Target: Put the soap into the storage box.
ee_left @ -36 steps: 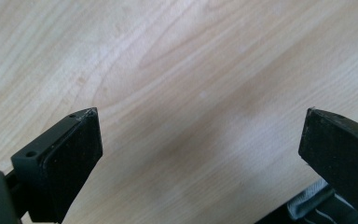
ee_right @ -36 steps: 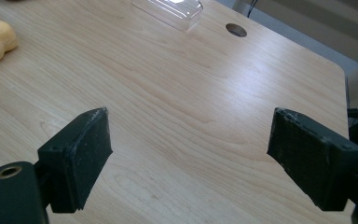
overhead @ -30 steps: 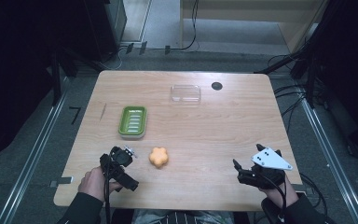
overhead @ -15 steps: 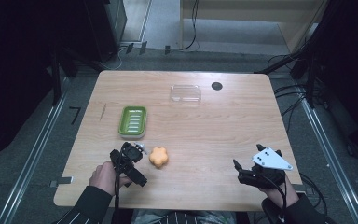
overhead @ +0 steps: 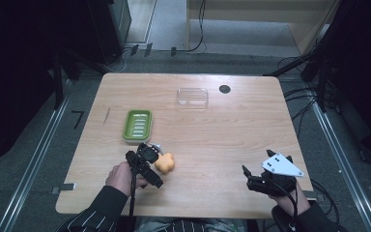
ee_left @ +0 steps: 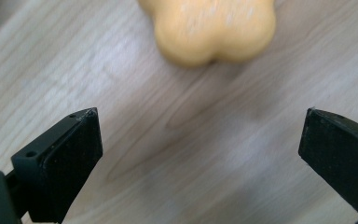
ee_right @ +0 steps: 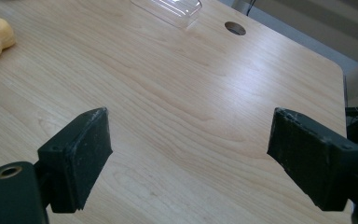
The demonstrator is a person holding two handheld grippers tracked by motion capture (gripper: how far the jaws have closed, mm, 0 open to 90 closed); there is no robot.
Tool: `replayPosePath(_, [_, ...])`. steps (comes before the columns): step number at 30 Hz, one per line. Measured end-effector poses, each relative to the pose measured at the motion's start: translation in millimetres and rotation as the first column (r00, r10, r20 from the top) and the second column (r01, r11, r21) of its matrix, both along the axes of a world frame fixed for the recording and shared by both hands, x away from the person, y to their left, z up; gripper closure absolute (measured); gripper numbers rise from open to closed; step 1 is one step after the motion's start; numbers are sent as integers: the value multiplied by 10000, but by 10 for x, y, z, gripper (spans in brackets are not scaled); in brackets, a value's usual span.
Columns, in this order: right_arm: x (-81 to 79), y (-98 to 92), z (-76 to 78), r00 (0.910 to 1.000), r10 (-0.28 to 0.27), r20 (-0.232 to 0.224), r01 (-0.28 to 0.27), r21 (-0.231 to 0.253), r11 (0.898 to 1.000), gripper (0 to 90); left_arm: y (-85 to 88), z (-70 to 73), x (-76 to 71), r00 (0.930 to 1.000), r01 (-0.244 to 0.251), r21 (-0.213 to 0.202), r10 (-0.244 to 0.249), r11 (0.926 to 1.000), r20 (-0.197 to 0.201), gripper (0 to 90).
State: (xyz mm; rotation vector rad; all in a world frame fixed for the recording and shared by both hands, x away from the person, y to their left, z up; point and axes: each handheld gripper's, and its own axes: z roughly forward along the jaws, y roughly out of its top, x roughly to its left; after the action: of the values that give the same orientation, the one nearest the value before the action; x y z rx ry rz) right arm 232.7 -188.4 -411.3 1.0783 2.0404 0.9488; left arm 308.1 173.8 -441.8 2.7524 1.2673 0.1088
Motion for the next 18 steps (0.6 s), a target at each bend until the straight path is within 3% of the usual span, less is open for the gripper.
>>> replayPosePath(6, [-4, -6, -1, 10000, -33, 15, 33, 12, 10000, 137, -123, -35, 77, 10000, 72, 151, -72, 9999, 13, 0])
replayPosePath(9, [-4, -11, -1, 10000, -49, 12, 49, 16, 10000, 137, -161, -37, 122, 9999, 70, 89, -70, 9999, 85, 44])
replayPosePath(12, [-5, -10, -1, 10000, -37, 7, 37, 0, 10000, 137, -189, -49, 170, 9999, 74, 295, -78, 9995, 126, 50])
replayPosePath(18, [-10, -16, -1, 10000, -78, -13, 78, 27, 10000, 137, -129, -82, 228, 9999, -68, 207, 66, 9998, 98, 124])
